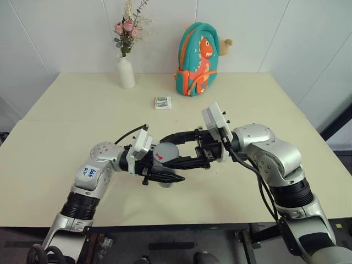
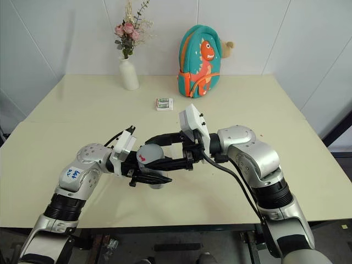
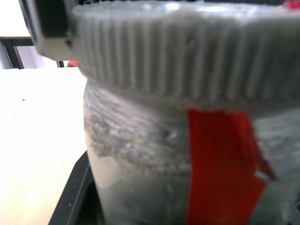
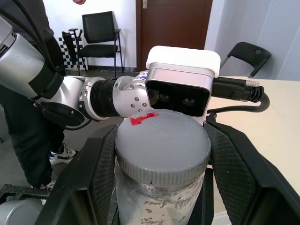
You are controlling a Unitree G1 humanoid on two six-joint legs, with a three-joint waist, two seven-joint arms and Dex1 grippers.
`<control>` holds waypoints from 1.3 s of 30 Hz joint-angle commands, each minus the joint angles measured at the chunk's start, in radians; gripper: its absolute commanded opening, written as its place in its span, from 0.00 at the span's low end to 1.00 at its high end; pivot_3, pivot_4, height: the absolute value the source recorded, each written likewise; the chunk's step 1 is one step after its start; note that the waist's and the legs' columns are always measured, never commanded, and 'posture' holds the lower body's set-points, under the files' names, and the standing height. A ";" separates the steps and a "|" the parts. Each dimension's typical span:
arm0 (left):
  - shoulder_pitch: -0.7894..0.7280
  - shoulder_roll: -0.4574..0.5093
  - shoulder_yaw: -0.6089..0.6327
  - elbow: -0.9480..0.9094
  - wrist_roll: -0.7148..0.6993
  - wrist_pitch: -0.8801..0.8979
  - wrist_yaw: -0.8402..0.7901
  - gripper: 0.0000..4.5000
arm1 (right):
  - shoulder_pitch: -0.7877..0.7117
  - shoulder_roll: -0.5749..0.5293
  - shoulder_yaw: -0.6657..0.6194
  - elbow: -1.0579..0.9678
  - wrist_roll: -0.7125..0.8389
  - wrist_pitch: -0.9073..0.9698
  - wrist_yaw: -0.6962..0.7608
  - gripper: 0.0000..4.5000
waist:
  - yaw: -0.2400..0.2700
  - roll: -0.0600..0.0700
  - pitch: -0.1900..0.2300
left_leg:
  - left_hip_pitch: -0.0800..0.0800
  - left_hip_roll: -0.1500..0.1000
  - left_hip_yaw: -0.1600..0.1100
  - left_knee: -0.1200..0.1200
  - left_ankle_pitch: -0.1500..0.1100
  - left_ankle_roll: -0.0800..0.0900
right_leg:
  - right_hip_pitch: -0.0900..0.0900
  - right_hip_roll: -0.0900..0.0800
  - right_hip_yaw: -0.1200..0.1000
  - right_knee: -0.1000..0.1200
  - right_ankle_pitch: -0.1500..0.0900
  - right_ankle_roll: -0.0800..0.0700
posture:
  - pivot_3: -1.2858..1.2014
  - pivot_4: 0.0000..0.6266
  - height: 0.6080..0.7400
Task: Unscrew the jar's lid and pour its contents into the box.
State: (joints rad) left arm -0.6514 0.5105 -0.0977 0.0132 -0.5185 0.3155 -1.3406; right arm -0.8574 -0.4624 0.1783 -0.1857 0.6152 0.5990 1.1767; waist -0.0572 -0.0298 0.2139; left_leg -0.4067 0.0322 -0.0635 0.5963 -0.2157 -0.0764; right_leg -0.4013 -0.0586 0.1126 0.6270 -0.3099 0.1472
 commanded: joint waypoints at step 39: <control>-0.003 0.005 0.053 -0.043 0.007 0.029 0.141 0.46 | -0.069 0.174 0.004 0.059 -0.095 -0.023 -0.223 0.99 | -0.001 0.000 0.000 | 0.000 0.000 0.000 0.000 0.000 0.000 | 0.000 0.000 0.000 0.001 0.000 0.000 | 0.52 0.24 1.00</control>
State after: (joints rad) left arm -0.6331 0.5181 -0.0479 -0.0144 -0.5042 0.3480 -1.1976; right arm -0.8983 -0.2942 0.1975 -0.1152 0.5275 0.6023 0.9650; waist -0.0578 -0.0294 0.2140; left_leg -0.4067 0.0322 -0.0639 0.5966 -0.2155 -0.0768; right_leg -0.4017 -0.0586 0.1123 0.6281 -0.3100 0.1471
